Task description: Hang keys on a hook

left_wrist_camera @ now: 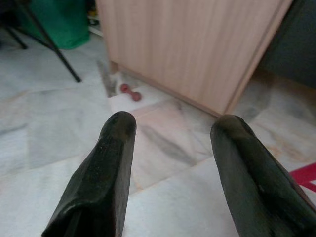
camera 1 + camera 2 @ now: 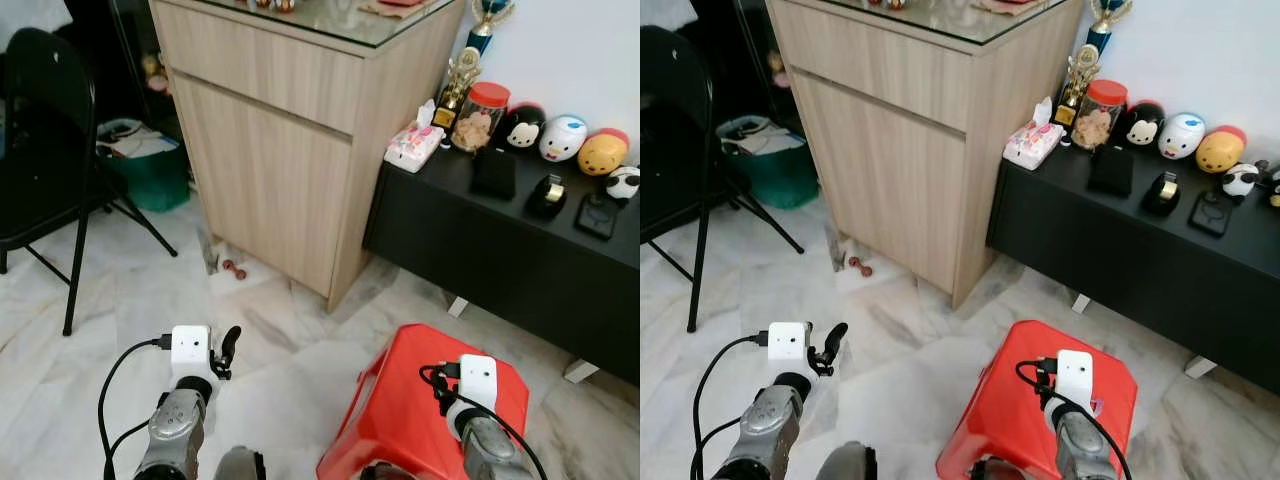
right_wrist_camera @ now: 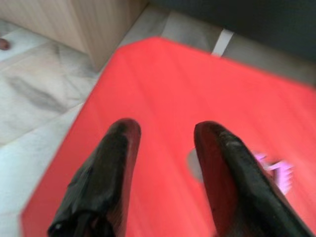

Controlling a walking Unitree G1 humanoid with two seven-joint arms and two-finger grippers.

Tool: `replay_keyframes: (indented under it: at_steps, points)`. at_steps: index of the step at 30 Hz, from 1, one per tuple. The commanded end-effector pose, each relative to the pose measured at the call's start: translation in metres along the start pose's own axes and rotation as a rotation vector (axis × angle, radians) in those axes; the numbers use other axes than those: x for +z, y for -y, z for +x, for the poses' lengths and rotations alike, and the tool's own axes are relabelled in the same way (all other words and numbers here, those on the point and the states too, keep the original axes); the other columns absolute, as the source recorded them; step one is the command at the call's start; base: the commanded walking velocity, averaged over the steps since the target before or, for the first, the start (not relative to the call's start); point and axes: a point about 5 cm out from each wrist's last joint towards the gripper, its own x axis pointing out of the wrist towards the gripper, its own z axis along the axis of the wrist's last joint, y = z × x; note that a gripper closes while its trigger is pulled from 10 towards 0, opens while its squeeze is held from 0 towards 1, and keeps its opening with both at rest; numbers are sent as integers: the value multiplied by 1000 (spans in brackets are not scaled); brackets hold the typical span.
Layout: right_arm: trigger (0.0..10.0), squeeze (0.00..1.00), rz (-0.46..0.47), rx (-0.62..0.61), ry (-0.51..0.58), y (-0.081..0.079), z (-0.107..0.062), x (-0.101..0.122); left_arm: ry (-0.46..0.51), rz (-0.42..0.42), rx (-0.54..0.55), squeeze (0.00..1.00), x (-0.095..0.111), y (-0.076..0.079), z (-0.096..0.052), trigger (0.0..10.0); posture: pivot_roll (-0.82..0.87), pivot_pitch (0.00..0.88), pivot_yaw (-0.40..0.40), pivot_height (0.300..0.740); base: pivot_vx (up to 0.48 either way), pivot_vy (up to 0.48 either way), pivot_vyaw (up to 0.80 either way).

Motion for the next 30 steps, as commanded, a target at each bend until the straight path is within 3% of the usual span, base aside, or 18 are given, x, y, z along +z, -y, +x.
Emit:
replay_keyframes:
  at_steps: [1,6,17,18,19,20,22,24,30]
  points:
    - [10000,0,43,-58,-31,12,-3,-7,-27,-7,-8,0,-7,1,-4,10000,101,85,-87,640,0,0,0]
    - [10000,0,152,-178,-58,28,-5,-11,-35,-11,-22,0,-8,1,-5,10000,101,85,-84,640,0,0,0]
    - [10000,0,256,-314,-57,54,-6,-5,-33,-7,-44,0,-7,3,-4,10000,103,75,-74,640,0,0,0]
    - [10000,318,246,-313,-52,55,-6,-3,-32,-5,-47,0,-6,3,-3,10000,103,75,-74,640,0,0,0]
    - [10000,318,238,-313,-49,55,-5,-2,-31,-4,-48,0,-6,2,-3,10000,102,75,-74,640,0,0,0]
    - [10000,1000,214,-299,-49,54,-4,2,-31,-1,-52,0,-6,3,-3,10000,101,75,-75,640,0,0,0]
    - [10000,1000,182,-271,-43,49,-1,6,-30,0,-55,0,-6,3,-3,10000,101,78,-76,640,0,0,0]
    - [10000,0,171,-255,-39,46,-1,7,-31,-1,-56,0,-6,3,-3,10000,102,82,-78,640,0,0,0]
    - [10000,0,164,-220,-47,39,1,6,-37,-6,-57,0,-8,5,-5,10000,102,96,-81,640,0,0,-80]
